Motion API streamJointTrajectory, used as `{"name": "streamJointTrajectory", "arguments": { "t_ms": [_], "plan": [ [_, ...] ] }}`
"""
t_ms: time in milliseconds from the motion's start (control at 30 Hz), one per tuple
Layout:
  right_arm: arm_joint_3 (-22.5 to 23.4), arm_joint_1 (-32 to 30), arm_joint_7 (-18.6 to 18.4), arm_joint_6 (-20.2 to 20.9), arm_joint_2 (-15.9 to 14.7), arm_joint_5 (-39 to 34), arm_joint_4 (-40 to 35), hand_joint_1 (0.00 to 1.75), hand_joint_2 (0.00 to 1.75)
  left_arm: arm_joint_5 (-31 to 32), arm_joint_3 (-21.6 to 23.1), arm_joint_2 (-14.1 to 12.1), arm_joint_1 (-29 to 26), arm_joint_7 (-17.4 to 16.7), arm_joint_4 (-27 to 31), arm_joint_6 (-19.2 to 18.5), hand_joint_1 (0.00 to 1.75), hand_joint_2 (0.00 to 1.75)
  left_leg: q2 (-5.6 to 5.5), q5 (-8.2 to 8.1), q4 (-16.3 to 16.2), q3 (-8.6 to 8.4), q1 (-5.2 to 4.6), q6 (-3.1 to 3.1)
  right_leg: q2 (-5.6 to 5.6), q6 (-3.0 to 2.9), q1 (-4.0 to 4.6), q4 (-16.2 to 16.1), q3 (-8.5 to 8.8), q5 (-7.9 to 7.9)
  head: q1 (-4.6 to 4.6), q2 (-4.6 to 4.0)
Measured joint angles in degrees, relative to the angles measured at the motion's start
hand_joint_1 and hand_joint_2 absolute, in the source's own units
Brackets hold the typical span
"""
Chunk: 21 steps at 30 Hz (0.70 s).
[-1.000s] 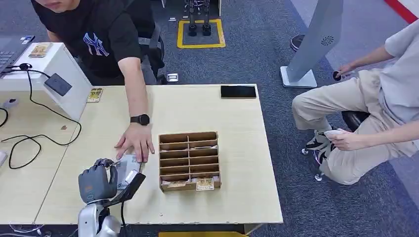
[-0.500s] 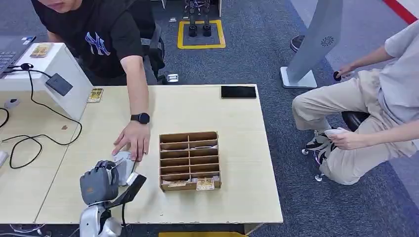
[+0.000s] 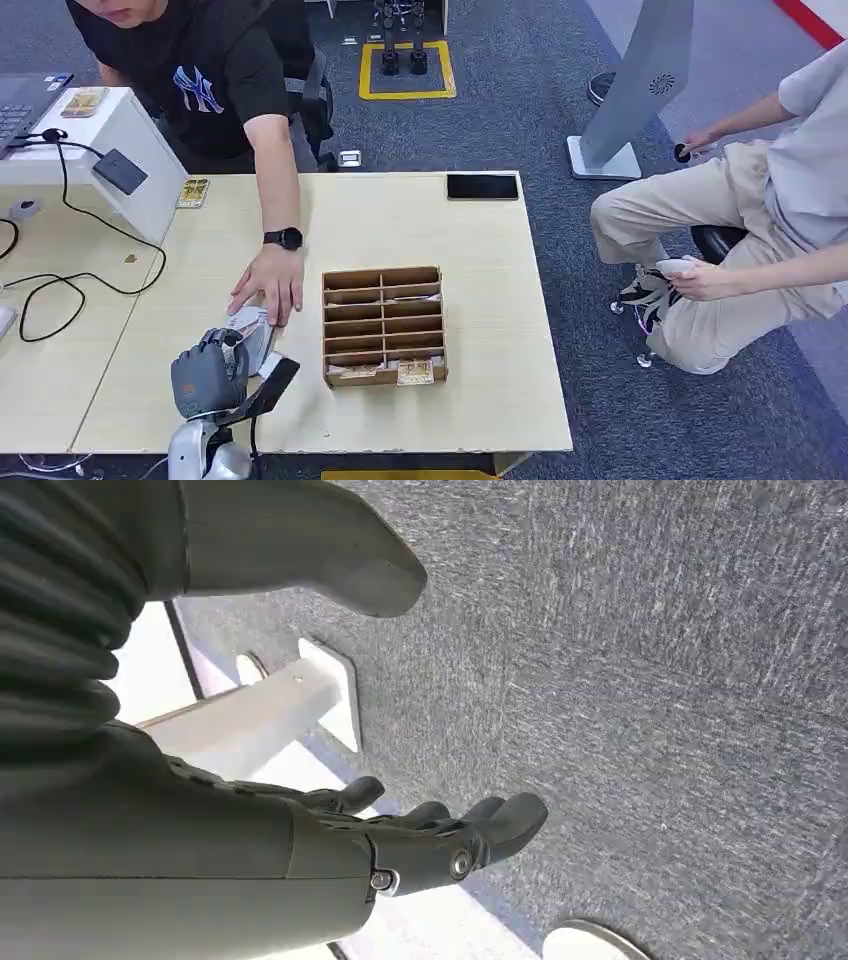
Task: Pass the card to the sensor for recognition and then transmit it.
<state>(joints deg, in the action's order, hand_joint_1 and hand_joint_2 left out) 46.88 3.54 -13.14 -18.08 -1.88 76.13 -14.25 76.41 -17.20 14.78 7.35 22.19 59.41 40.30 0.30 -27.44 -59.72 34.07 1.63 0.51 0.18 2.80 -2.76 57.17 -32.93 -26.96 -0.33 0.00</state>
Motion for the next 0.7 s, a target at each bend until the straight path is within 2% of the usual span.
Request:
{"name": "streamJointTrajectory", "arguments": {
  "t_ms": [533, 700],
  "plan": [
    [1.0, 0.0, 0.1, 0.0, 0.0, 0.1, 0.0, 0.0, 1.75, 0.5, -0.1, 0.4, 0.4, 0.8, -0.9, 0.0, 1.75, 1.75, -0.01, 0.0, 0.0, -0.05, 0.0, 0.0, -0.01, 0.0, 0.0, 0.0, 0.06, 0.0, 0.0, 0.0],
    [1.3, 0.0, 0.1, 0.0, 0.0, 0.3, 0.0, 0.0, 1.75, -5.3, -0.7, 0.9, 1.5, 4.8, -2.4, 0.0, 1.75, 1.75, -0.04, 0.0, 0.0, -0.05, 0.0, 0.0, -0.07, 0.0, 0.0, 0.0, 0.09, 0.0, 0.0, 0.0]
  ]
}}
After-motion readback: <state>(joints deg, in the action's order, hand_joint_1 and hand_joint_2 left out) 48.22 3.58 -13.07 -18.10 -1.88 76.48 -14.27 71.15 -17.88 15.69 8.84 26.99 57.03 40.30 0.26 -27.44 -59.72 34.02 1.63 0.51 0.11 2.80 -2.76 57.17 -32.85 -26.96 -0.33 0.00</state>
